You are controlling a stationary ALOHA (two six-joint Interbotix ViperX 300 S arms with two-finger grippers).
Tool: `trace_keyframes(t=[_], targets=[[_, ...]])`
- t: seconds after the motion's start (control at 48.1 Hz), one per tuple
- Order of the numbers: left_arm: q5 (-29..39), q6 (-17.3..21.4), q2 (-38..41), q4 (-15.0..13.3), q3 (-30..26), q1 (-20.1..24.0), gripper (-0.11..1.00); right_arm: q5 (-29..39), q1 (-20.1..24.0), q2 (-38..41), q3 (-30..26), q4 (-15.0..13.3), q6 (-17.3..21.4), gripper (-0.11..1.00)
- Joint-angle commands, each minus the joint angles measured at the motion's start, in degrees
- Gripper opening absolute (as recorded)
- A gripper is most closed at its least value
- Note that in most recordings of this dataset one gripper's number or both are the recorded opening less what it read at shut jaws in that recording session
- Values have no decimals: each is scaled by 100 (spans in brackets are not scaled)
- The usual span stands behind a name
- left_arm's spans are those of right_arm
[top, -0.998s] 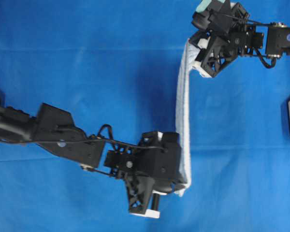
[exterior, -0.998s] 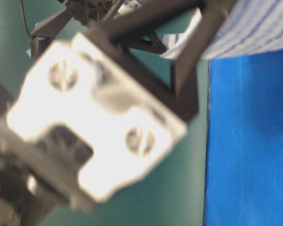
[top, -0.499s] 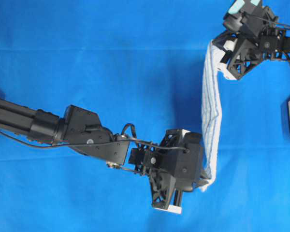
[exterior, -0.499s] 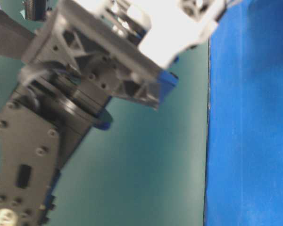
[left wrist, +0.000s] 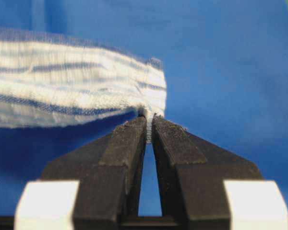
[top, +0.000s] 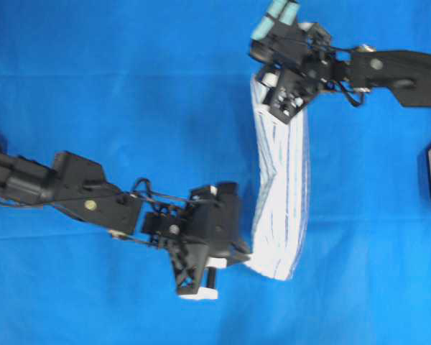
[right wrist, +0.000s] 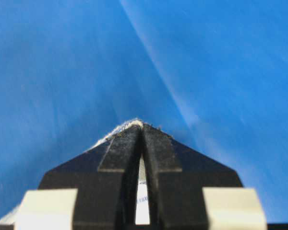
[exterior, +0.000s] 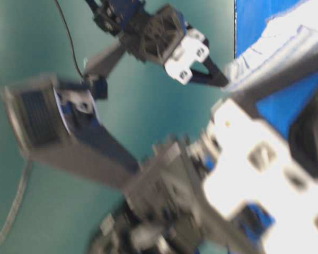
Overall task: Fold the blue towel.
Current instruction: 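Lift the strip and rotate it vertical, right gripper moving to the top, then lower the strip onto the table and open both grippers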
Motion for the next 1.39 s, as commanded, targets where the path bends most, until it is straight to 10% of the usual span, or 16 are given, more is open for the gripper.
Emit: trace_keyframes(t=[0.0,0.541,0.644,0.832,1.372], targets=[[-176,-88,-299,0,176,-35,3,-44,35,79,-308,-9,-53,2],[-229,-114,-290,0,308,-53,6,-88,123,149,-378,-9,-149,2],[-229,-123,-264,-9,246,-141,29,-132,97,149,-396,-18,-149,6],[-220,-149,-237,-9,193,-308,82,-360,26,149,-404,-114,-149,53],[404,-281,-1687,9,984,-158,75,-220,369,-1371,563,-167,-70,53]])
